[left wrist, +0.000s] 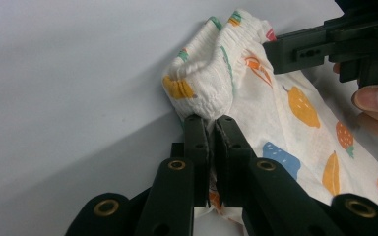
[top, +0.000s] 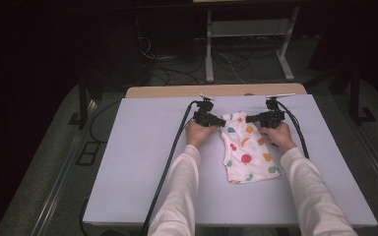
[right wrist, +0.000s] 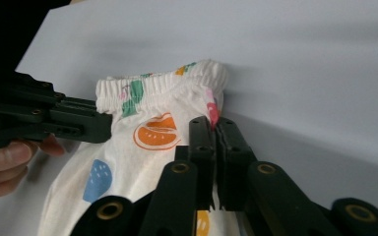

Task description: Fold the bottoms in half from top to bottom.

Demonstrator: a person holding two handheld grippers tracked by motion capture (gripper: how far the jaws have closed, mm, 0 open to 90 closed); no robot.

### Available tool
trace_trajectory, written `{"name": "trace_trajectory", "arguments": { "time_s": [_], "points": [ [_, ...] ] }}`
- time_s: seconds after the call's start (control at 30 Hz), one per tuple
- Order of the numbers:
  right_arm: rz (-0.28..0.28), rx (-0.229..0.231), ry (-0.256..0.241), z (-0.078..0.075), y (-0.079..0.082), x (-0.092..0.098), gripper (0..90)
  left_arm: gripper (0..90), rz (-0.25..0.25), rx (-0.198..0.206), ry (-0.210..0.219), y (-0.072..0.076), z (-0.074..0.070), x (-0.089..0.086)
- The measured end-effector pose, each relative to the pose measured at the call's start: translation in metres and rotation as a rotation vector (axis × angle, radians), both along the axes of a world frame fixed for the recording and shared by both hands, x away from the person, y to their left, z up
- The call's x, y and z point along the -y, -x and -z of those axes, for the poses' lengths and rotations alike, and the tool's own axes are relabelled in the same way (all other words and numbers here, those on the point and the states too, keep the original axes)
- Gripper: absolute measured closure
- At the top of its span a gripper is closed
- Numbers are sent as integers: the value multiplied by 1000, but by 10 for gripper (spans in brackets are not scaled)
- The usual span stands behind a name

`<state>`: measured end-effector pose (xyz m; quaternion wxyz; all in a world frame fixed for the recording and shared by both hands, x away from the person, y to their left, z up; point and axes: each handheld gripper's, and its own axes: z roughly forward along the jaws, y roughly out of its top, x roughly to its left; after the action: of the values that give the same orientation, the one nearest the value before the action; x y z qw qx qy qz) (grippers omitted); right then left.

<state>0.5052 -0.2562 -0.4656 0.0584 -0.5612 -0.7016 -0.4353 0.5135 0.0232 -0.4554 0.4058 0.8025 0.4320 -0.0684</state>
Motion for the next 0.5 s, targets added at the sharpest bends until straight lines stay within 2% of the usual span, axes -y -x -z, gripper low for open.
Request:
{"name": "trace_trajectory", "arguments": {
  "time_s": [0.07,0.23,0.33,0.5],
  "points": [
    [4,-4,-3,-1,0,1,875,855,2,2,9,0,-1,0],
    [1,31,27,-8,3,1,878,862,9,8,10,1,-4,-1],
    [-11,55,47,-13,5,1,878,862,17,27,11,4,-9,0],
    [-9,97,45,-18,11,6,878,862,33,52,23,8,-16,2]
  ]
}}
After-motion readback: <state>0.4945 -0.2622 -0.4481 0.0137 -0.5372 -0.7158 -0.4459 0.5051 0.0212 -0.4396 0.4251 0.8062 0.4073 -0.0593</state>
